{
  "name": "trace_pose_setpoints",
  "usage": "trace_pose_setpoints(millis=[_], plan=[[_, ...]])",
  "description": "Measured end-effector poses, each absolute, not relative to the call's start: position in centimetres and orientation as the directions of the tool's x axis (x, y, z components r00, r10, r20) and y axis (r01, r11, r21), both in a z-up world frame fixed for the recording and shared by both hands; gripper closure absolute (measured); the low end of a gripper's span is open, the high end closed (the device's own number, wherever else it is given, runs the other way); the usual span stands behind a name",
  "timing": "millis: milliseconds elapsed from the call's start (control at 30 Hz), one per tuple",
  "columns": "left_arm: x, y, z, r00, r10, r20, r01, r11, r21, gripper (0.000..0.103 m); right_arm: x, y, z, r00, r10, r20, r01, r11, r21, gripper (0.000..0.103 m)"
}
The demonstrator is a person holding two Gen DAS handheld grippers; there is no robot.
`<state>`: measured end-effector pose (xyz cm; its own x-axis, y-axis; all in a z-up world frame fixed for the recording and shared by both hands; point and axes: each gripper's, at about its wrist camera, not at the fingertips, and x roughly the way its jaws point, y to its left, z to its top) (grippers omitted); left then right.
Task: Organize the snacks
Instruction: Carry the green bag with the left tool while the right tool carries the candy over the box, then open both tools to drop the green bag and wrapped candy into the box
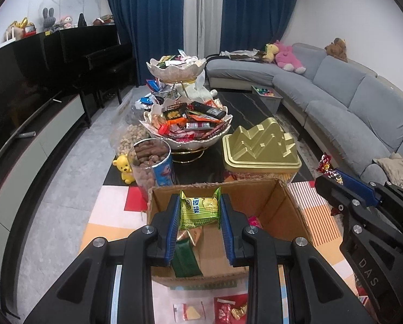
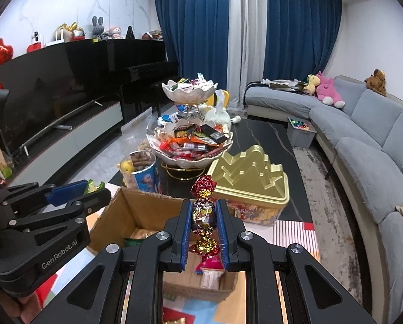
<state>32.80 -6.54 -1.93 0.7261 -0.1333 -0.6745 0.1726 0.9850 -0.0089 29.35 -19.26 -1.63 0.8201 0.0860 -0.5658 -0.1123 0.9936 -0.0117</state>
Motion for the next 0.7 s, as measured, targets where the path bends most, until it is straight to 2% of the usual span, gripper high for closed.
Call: trace_pose_setpoints(millis=[500,600,700], plan=[[35.9,-5.4,-5.5,0.671,-0.122,-0.732,0.162,0.987,-0.015,0.073,32.6,-18.2,-3.7,0.778,0.07,-0.624,-0.124,0.991,-0.044,0.084],[35.9,-5.3,-5.8,0.66,-0.123,-0.741,0.161,0.987,-0.021,0.072,32.8,-18.0,-4.0,0.77,0.071,-0.634,-0.13,0.99,-0.046,0.084],[35.9,-5.1,-5.9,0.656,-0.125,-0.745,0.158,0.987,-0.026,0.065,32.9,-18.2,-4.0,0.767,0.08,-0.637,-0.134,0.99,-0.037,0.083]])
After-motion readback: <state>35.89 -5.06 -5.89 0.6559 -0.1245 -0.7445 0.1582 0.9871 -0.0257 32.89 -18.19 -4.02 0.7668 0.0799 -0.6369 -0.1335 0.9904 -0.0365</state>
